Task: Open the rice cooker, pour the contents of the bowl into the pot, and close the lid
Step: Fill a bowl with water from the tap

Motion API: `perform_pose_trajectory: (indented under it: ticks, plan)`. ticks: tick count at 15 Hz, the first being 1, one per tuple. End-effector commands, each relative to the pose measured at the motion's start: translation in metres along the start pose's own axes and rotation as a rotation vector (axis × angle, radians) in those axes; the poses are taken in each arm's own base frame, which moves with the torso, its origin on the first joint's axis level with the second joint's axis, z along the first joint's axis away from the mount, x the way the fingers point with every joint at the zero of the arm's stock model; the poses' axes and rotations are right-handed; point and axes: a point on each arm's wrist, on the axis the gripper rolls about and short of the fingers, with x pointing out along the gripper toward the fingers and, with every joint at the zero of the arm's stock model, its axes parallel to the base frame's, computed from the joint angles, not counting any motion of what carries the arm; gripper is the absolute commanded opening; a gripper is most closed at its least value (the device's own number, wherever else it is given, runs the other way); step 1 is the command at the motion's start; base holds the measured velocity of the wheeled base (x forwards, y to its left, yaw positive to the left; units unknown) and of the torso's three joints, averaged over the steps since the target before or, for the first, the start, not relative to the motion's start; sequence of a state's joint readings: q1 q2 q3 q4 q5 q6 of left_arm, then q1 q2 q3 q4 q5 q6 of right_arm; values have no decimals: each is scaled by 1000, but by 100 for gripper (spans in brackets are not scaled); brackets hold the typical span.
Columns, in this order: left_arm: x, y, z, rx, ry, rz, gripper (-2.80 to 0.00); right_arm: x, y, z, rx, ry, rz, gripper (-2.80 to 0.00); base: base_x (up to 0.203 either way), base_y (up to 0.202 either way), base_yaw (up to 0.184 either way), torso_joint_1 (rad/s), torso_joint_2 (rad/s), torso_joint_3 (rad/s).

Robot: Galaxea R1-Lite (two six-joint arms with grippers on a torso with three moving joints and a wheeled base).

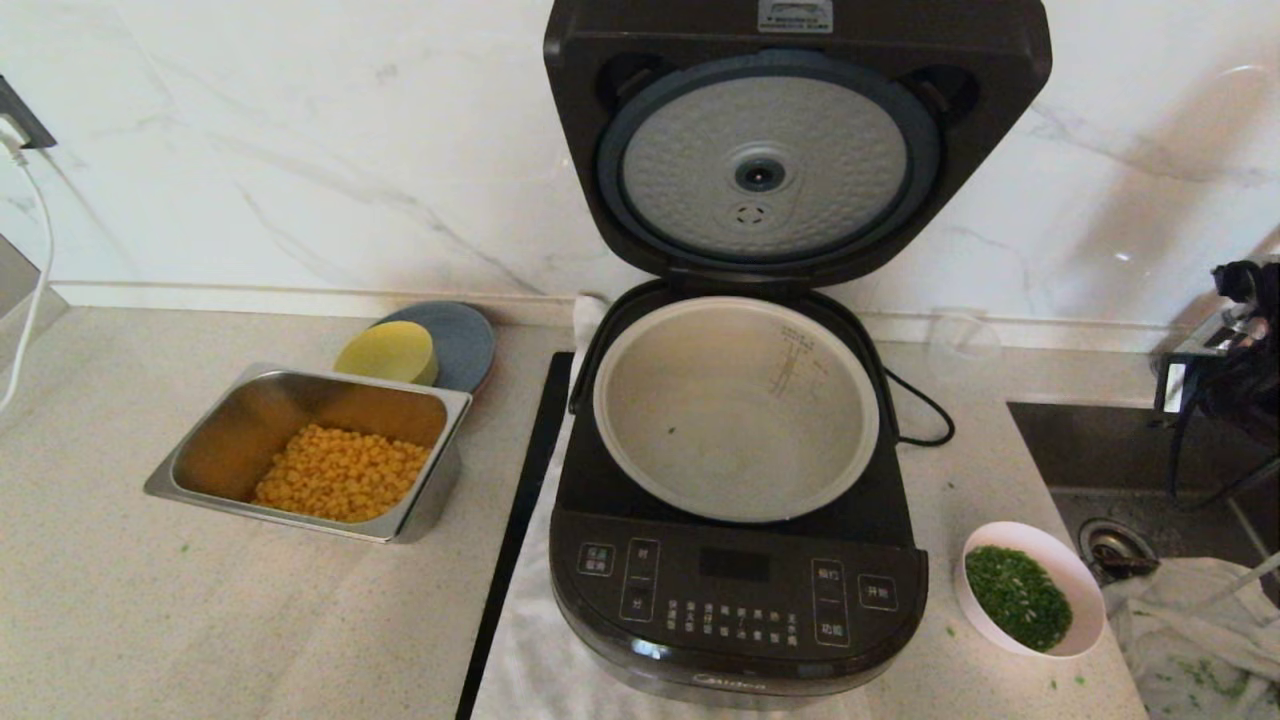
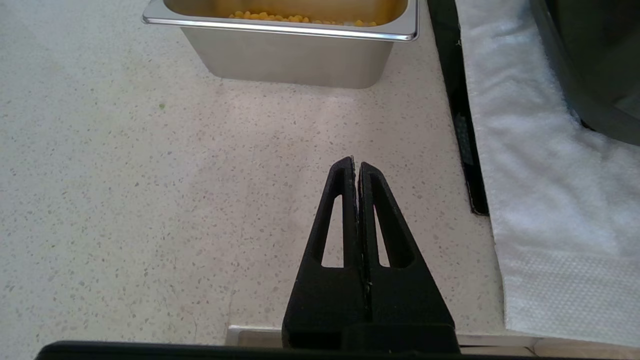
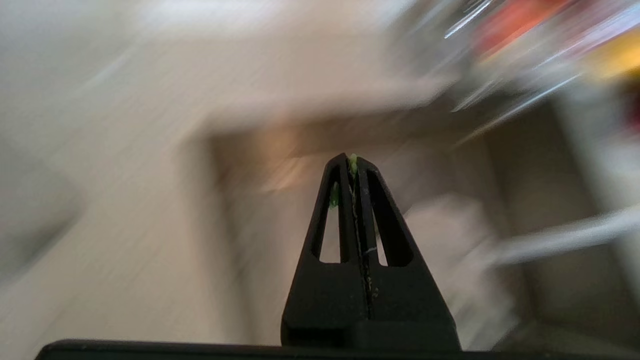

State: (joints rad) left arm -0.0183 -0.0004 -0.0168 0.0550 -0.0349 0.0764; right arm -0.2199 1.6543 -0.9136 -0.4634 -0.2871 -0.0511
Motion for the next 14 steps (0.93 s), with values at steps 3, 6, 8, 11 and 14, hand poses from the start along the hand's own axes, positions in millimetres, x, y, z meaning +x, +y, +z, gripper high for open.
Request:
perform_pose_trajectory:
  ticks: [3,6,8,11,14]
  plan:
    - [0,0,0,0,-1,0,-280,-113,-15,-14,-4,416,339,-280,0,0,0,0,0,0]
    - [0,0,0,0,-1,0,-280,-139,-14,-44,-30,582,420,-280,0,0,0,0,0,0]
    - [0,0,0,0,-1,0,-280,-145,-11,-65,-60,661,440,-280,0,0,0,0,0,0]
    - [0,0,0,0,-1,0,-280,-156,-11,-93,-92,741,454,-280,0,0,0,0,0,0]
    - [0,0,0,0,-1,0,-280,-162,-8,-109,-125,791,486,-280,0,0,0,0,0,0]
